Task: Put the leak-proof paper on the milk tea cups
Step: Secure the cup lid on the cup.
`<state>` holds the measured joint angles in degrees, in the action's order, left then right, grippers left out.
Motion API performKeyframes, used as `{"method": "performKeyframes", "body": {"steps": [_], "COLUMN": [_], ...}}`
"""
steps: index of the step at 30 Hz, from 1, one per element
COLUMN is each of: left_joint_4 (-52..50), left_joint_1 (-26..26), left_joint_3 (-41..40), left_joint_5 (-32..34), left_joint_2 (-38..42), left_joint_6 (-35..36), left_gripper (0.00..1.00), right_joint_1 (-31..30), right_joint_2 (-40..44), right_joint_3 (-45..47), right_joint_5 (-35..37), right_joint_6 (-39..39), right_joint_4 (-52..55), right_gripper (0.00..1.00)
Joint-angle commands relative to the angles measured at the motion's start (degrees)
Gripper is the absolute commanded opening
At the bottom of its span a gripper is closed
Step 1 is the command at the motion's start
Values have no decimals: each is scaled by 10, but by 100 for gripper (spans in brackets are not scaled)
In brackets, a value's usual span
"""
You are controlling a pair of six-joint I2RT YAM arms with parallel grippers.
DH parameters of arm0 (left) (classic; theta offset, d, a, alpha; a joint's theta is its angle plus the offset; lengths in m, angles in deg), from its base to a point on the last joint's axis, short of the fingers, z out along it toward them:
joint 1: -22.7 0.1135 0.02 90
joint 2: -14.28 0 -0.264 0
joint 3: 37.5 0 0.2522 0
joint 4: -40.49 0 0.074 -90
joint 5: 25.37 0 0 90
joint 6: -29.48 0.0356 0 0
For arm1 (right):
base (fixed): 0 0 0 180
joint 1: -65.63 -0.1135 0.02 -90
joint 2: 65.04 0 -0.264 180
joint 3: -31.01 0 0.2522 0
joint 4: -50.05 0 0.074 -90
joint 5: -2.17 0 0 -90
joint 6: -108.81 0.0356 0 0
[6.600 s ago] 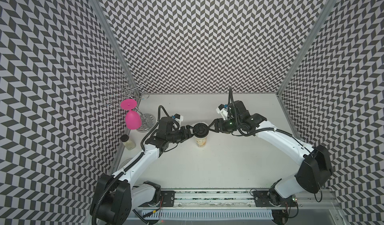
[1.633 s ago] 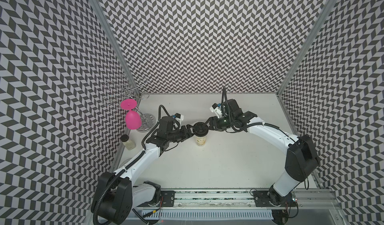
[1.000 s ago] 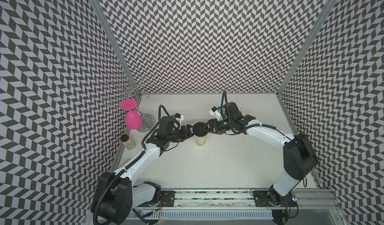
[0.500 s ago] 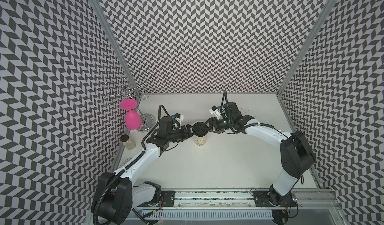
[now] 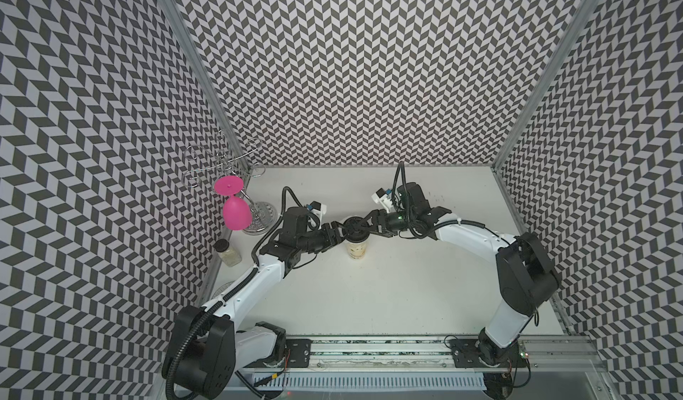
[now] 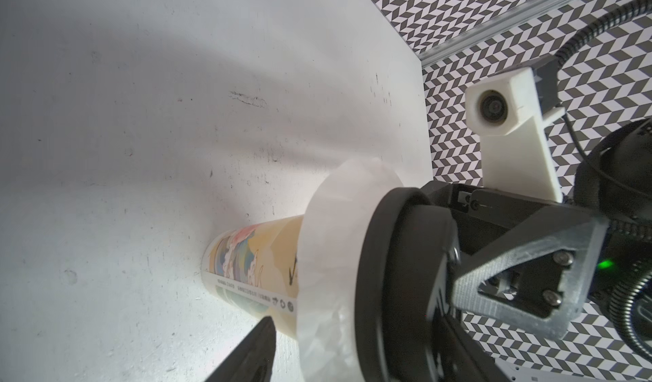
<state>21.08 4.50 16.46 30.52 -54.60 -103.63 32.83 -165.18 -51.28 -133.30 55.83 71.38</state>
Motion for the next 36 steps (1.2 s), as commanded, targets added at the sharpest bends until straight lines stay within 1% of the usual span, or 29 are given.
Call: {"method": "performKeyframes", "body": {"steps": [1,14,22,24,27,29,31,36], "left_joint_4": [-51,-42,13,4,-24,-35,-36,-19], "left_joint_1": [6,27,33,42,67,74,74,70], "left_joint_3": [-9,24,16,12,-4,-11,-14,-16], "left_joint_5": [34,14,-4,2,22,36,36,-2], "left_joint_2": [-2,23,53,59,72,80,80,58], "left_joint_6": [8,17,-2,-3,-21,-27,-26,-24], "left_gripper": [72,77,79,76,67,64,63,66], "right_joint_1": [-6,-5,-4,-4,-4,-4,-4,-4], "right_joint_2": [-18,-18,-17,-17,-17,-16,-16,-17], "right_joint_3": [30,41,44,43,41,41,42,42], "right_joint_5": [14,17,17,17,17,17,16,16], "right_joint_6": [-10,-10,-10,-10,-12,-12,-13,-12], "right_joint_4": [28,27,26,27,30,31,31,30], "right_gripper": [66,65,65,65,65,65,65,65]}}
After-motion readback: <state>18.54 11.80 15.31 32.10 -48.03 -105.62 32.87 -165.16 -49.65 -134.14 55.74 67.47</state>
